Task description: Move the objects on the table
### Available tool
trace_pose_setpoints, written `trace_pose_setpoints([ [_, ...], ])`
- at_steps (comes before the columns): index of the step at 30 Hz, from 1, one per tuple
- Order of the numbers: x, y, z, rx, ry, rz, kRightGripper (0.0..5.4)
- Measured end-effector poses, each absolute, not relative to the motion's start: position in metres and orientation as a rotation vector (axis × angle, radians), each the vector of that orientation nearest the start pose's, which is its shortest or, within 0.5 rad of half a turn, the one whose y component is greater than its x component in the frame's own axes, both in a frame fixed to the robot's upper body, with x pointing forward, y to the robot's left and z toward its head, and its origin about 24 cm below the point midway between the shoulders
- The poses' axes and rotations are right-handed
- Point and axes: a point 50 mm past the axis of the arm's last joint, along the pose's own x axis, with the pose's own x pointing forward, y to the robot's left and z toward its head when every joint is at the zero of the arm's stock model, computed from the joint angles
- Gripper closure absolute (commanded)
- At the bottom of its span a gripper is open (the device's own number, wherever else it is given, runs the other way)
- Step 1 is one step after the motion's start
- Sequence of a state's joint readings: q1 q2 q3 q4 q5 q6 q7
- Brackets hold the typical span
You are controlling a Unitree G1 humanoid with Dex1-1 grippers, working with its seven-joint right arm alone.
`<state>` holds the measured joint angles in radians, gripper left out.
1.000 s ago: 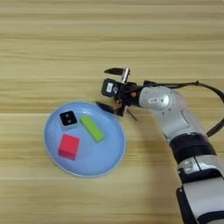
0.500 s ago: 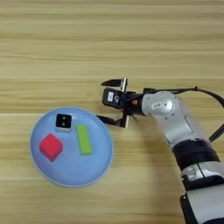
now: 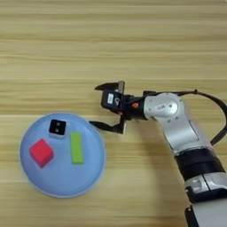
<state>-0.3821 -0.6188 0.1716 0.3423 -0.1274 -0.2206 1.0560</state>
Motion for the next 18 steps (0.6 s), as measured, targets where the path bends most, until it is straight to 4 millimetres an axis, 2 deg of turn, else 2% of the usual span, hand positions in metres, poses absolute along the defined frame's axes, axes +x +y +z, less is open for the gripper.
trace_pose_setpoints([
  [4,0.284,-0.203,0.073,-0.819,0.237,1.185,0.05],
  [9,0.285,-0.205,0.071,-0.808,0.247,1.163,0.05],
  [15,0.306,-0.213,0.081,-0.781,0.231,1.003,0.05],
  [18,0.321,-0.218,0.086,-0.721,0.22,0.861,0.05],
])
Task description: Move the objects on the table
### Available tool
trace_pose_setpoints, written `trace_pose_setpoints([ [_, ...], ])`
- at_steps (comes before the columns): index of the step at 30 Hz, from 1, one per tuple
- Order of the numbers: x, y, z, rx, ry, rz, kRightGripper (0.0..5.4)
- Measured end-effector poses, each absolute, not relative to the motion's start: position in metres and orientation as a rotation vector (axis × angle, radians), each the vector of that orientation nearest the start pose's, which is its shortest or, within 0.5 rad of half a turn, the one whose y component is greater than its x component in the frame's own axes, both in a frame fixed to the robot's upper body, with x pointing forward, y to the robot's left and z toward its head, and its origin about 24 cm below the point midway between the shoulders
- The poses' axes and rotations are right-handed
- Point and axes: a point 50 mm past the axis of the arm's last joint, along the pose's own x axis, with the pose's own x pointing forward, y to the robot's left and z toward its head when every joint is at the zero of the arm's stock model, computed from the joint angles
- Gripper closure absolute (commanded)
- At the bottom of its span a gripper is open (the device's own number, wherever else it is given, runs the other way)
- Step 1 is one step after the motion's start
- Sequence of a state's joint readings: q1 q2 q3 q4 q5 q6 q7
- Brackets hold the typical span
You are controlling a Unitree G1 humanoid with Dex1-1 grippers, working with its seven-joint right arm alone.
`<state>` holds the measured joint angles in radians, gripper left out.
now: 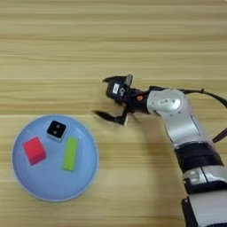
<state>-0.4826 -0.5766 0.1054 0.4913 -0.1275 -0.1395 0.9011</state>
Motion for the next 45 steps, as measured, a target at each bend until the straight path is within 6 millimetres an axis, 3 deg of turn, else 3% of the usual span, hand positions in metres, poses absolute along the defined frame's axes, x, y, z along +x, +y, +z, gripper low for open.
trace_pose_setpoints([
  [8,0.342,-0.223,0.101,-0.5,0.18,0.686,0.05],
  [19,0.345,-0.228,0.083,-0.185,0.337,0.622,0.05],
  [42,0.335,-0.243,0.048,-0.185,0.447,0.557,0.05],
  [45,0.333,-0.245,0.042,-0.186,0.463,0.553,0.37],
])
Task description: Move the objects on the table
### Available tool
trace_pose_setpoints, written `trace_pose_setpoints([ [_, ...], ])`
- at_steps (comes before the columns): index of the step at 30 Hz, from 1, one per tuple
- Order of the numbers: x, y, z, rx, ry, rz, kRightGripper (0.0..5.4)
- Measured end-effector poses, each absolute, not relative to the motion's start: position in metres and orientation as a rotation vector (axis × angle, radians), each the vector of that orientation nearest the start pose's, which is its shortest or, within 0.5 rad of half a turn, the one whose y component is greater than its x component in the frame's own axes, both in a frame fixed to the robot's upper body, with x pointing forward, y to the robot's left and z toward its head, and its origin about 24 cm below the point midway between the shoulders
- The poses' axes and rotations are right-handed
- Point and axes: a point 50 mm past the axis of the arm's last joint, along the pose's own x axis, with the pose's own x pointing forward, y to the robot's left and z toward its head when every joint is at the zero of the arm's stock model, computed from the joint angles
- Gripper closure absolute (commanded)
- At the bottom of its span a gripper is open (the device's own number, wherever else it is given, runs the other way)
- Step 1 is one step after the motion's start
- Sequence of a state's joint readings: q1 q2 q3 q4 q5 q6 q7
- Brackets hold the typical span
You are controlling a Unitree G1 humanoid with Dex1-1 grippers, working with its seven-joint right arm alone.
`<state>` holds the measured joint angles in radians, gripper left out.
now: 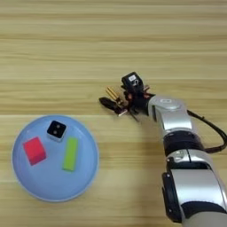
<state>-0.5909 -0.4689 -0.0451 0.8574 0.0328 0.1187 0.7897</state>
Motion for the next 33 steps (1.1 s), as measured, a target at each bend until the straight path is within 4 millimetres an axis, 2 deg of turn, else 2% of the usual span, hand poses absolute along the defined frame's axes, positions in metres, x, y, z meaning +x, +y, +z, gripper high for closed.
trace_pose_setpoints([
  [5,0.3291,-0.2487,0.0322,-0.162,0.503,0.54,0.92],
  [6,0.3297,-0.2491,0.0322,-0.158,0.503,0.538,0.92],
  [15,0.3319,-0.2506,0.0315,-0.14,0.506,0.531,2.18],
  [33,0.3323,-0.2504,0.0303,-0.121,0.505,0.526,3.98],
])
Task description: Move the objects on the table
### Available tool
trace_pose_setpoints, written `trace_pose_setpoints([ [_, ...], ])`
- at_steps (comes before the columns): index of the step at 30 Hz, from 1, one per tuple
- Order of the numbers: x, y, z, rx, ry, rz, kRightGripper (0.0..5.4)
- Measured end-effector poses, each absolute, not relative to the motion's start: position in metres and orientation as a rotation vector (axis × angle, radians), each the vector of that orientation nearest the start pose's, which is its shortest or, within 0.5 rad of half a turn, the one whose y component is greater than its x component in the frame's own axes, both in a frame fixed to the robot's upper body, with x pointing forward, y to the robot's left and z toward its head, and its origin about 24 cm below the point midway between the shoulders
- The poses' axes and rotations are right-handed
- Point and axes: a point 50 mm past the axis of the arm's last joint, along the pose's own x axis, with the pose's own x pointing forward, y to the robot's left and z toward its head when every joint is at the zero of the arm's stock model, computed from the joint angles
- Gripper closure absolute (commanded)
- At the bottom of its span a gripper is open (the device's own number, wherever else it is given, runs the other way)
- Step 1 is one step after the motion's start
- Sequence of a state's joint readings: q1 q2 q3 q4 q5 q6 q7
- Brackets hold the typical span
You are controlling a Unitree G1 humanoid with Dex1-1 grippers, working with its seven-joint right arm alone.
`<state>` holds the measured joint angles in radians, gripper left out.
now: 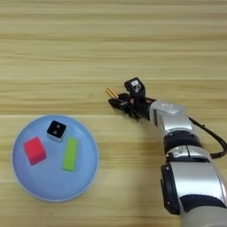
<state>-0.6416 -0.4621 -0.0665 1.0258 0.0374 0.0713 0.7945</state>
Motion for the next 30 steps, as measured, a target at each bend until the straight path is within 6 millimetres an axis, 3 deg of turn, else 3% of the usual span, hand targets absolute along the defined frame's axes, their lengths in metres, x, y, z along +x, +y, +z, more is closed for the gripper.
trace_pose_setpoints([
  [6,0.333,-0.248,0.03,-0.114,0.504,0.53,4.5],
  [19,0.335,-0.248,0.033,-0.122,0.489,0.534,4.5],
  [30,0.343,-0.229,0.08,-0.19,0.269,0.652,4.5],
])
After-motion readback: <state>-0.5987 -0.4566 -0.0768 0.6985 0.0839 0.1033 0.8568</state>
